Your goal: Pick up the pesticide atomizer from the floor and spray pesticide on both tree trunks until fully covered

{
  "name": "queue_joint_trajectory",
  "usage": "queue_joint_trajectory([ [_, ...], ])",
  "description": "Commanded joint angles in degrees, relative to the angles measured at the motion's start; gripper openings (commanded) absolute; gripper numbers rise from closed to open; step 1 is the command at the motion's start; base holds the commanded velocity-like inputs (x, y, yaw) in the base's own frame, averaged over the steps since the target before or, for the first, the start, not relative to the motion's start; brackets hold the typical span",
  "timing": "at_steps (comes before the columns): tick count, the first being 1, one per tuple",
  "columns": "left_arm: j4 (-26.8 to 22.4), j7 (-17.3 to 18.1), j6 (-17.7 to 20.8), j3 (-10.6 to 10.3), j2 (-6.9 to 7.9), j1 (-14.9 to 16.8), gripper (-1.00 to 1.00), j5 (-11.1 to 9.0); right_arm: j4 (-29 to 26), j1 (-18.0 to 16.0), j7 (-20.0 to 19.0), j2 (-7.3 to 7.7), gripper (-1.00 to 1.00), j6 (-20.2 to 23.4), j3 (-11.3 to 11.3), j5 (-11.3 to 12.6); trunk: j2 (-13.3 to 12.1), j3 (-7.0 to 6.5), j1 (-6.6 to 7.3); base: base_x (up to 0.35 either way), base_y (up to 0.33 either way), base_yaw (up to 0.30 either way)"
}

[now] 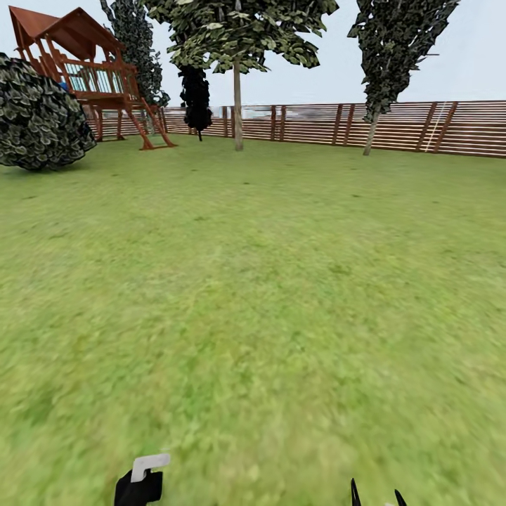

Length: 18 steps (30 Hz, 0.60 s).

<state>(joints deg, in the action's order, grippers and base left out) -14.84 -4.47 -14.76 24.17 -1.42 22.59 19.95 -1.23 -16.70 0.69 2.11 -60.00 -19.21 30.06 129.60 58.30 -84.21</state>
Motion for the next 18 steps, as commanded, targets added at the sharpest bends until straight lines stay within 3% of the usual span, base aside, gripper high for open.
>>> queue_joint_trajectory([
  [1,-0.06,-0.01,0.0,0.0,-0.04,0.0,-1.0,0.0,0.0,0.0,-0.04,0.0,1.0,0.0,0.0,0.0,0.0,0.0,0.0,0.339,0.0,0.0],
  [18,-0.27,-0.01,0.06,0.0,0.02,0.0,-1.0,0.04,0.0,0.0,-0.01,0.0,1.0,0.0,-0.02,0.0,0.0,0.0,0.0,0.339,0.0,0.0],
])
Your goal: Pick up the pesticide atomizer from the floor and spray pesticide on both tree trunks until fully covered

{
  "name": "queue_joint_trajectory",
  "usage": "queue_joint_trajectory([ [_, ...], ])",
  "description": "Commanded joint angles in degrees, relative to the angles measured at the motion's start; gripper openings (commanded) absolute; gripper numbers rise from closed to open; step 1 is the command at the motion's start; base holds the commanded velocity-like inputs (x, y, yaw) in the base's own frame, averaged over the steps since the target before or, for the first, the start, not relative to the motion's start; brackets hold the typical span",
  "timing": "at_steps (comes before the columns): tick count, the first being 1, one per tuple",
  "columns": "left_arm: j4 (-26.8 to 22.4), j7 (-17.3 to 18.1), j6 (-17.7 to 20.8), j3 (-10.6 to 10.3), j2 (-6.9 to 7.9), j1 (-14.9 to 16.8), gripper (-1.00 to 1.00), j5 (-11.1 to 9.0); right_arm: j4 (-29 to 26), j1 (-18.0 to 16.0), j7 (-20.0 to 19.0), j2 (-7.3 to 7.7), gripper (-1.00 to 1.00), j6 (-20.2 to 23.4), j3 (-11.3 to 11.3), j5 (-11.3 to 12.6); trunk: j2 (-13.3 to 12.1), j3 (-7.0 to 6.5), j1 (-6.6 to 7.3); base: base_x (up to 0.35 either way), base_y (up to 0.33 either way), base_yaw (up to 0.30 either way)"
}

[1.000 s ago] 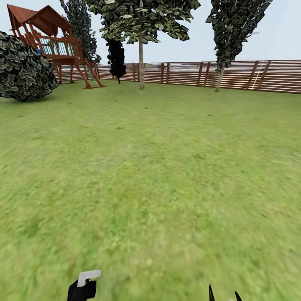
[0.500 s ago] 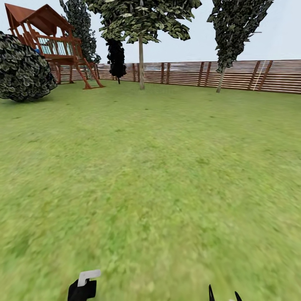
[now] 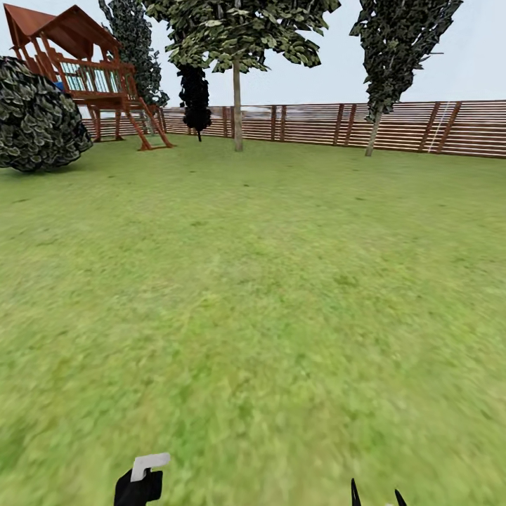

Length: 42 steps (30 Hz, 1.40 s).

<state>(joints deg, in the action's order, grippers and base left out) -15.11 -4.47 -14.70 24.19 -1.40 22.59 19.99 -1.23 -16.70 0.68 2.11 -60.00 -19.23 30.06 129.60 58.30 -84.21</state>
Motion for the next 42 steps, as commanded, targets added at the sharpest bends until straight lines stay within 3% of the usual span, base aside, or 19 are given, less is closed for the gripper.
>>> queue_joint_trajectory([
  [1,0.0,-0.01,0.01,-0.02,0.04,0.0,-1.0,-0.01,0.0,0.0,0.01,0.0,1.0,0.0,-0.01,0.0,0.0,0.0,0.0,0.339,0.0,0.0],
  [42,0.15,-0.01,0.01,-0.02,-0.18,0.0,-1.0,-0.03,0.0,0.0,0.01,0.0,1.0,0.0,0.0,0.0,0.0,0.0,0.0,0.339,0.0,0.0],
])
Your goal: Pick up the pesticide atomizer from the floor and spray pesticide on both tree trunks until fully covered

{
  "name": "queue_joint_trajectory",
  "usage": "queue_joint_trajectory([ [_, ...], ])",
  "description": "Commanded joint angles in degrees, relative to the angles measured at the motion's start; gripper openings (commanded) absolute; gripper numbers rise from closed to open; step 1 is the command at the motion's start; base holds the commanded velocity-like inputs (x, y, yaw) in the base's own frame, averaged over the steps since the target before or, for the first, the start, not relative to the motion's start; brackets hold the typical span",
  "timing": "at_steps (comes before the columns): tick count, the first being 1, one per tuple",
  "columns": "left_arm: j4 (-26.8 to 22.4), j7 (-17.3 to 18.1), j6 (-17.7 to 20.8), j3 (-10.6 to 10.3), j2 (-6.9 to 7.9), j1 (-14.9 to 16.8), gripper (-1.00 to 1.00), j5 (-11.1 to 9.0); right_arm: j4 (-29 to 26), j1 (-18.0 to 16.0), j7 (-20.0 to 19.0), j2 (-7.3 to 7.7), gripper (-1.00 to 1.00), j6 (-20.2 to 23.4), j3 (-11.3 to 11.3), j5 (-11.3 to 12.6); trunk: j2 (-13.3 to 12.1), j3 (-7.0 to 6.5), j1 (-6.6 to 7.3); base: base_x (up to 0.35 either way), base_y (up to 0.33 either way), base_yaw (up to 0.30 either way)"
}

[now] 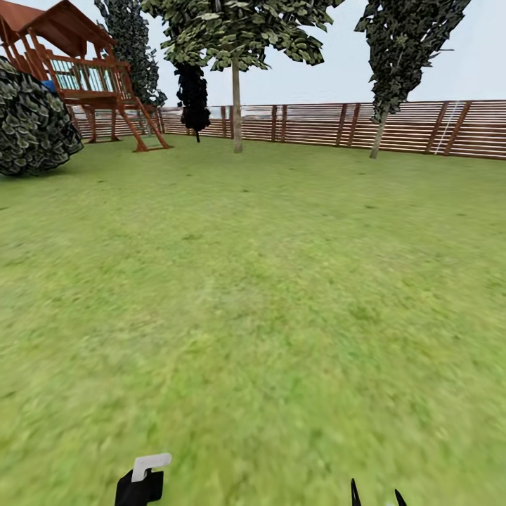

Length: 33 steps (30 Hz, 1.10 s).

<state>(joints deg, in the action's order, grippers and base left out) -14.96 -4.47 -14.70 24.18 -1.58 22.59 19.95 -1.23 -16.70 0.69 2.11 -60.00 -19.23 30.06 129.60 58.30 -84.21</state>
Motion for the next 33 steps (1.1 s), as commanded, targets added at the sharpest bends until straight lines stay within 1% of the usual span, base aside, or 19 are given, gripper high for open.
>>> queue_joint_trajectory([
  [1,0.0,-0.01,0.01,-0.01,0.0,0.0,-1.0,0.0,0.0,0.0,0.01,0.0,1.0,0.0,0.0,0.02,0.0,0.0,0.0,0.339,0.0,0.0],
  [33,-0.01,-0.01,-0.07,-0.03,-0.12,0.0,-1.0,0.0,0.0,0.0,0.0,0.0,1.0,0.0,0.0,0.0,0.0,0.0,0.0,0.339,0.0,0.0],
])
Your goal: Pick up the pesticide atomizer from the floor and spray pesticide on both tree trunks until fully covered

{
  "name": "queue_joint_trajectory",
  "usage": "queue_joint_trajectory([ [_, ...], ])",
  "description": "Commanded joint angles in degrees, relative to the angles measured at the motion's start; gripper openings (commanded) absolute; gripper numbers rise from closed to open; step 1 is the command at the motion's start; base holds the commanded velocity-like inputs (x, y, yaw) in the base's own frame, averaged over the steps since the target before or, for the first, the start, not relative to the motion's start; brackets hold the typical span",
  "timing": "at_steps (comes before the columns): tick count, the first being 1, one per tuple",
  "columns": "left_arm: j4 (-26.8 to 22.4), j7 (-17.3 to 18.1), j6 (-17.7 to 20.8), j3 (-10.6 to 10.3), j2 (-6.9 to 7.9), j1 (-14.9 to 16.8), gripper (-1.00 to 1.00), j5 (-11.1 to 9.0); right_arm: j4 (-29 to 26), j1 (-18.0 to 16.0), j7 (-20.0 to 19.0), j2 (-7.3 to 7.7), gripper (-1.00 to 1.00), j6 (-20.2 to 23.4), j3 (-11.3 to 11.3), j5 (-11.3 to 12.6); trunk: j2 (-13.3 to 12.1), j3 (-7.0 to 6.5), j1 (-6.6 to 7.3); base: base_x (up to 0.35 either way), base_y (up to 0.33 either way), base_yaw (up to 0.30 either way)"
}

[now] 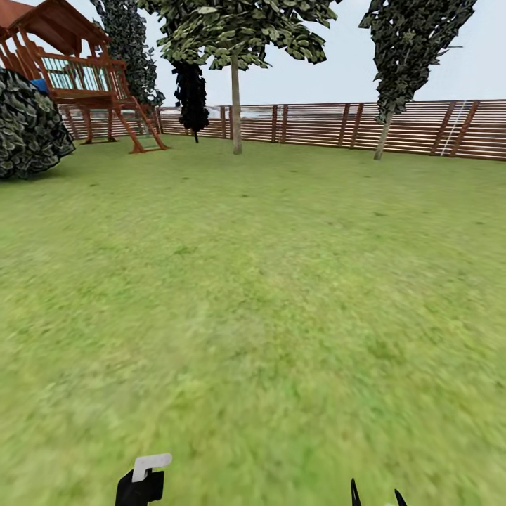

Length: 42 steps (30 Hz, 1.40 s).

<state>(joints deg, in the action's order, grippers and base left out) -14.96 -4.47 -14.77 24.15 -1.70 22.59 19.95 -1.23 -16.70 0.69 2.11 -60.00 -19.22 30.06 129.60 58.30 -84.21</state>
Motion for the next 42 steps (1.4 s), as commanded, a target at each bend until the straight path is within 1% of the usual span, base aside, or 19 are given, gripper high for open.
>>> queue_joint_trajectory([
  [1,0.04,-0.01,0.0,-0.01,-0.03,0.0,-1.0,0.02,0.0,0.0,0.01,0.0,1.0,0.0,0.02,0.01,0.0,0.0,0.0,0.34,0.0,0.0],
  [10,-0.07,-0.08,0.0,0.02,0.02,0.0,-1.0,0.09,0.0,0.0,-0.01,0.0,1.0,0.0,0.0,0.01,0.0,0.0,0.0,0.34,0.0,0.0],
  [12,-0.02,-0.78,0.0,-0.02,-0.01,0.0,-1.0,0.07,0.0,0.0,-0.01,0.0,1.0,0.0,0.0,0.0,0.0,0.0,0.0,0.34,0.0,0.0],
  [14,0.14,-2.34,0.0,-0.06,-0.05,0.0,-1.0,0.02,0.0,0.0,0.01,0.0,1.0,0.0,0.0,0.0,0.0,0.0,0.0,0.34,0.0,0.0],
  [17,0.18,-2.84,0.0,-0.07,-0.06,0.0,-1.0,0.0,0.0,0.0,-0.01,0.0,1.0,0.0,0.01,0.0,0.0,0.0,0.0,0.34,0.0,0.0],
  [42,0.19,-2.91,0.0,-0.03,0.03,0.0,-1.0,0.0,0.0,0.0,-0.01,0.0,1.0,0.0,-0.01,0.0,0.0,0.0,0.0,0.341,0.0,0.0],
])
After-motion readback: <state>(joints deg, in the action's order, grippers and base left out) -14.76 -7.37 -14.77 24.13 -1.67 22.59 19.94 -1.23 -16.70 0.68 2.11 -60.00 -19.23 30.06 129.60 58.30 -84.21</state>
